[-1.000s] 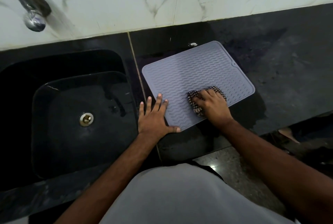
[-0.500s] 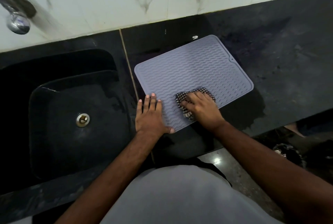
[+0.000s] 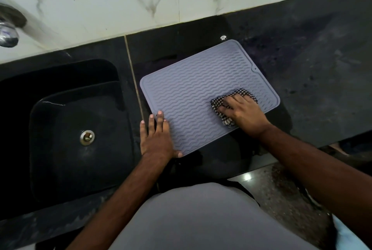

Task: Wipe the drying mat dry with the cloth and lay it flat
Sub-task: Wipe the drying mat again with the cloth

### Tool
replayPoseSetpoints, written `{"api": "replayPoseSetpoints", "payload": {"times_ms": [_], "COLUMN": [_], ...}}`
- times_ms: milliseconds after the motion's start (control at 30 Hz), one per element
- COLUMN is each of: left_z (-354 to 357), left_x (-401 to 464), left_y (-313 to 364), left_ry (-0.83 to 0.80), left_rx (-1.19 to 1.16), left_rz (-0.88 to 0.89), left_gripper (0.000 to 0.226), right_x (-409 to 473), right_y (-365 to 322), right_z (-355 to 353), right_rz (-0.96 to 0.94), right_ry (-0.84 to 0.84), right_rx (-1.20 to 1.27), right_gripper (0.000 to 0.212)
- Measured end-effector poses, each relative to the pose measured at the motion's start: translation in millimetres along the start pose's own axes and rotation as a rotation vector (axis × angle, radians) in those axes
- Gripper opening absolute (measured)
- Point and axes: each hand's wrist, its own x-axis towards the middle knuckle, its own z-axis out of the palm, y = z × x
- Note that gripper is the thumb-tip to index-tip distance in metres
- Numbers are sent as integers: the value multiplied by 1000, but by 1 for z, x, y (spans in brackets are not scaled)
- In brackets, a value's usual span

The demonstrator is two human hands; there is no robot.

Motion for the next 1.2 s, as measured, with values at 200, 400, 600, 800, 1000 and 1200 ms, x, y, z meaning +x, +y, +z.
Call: {"api": "replayPoseSetpoints", "payload": {"times_ms": [200, 400, 600, 800, 1000, 1200], "left_z": [-12, -21, -24, -19, -7, 3], "left_x": [3, 15, 17, 13, 3, 0], "left_y": [20, 29, 32, 26, 13, 4], "left_ry": [-41, -43, -52, -13, 16, 34], "left_rx": [148, 174, 194, 114, -5, -119], "left_rz": [-70, -120, -132, -94, -38, -10], "left_gripper": [129, 137, 139, 139, 134, 132], "right_x": [-12, -23, -36, -37, -7, 28], "right_y": [38, 73, 105, 113, 30, -105], "right_z": [0, 0, 2, -4, -25, -21], "right_rz": [35, 108, 192, 357, 470, 35], "right_ry": [-34, -78, -95, -93, 5, 79], "right_rx": [-10, 15, 19, -43, 148, 263], "right_gripper": [36, 41, 42, 30, 32, 29]}}
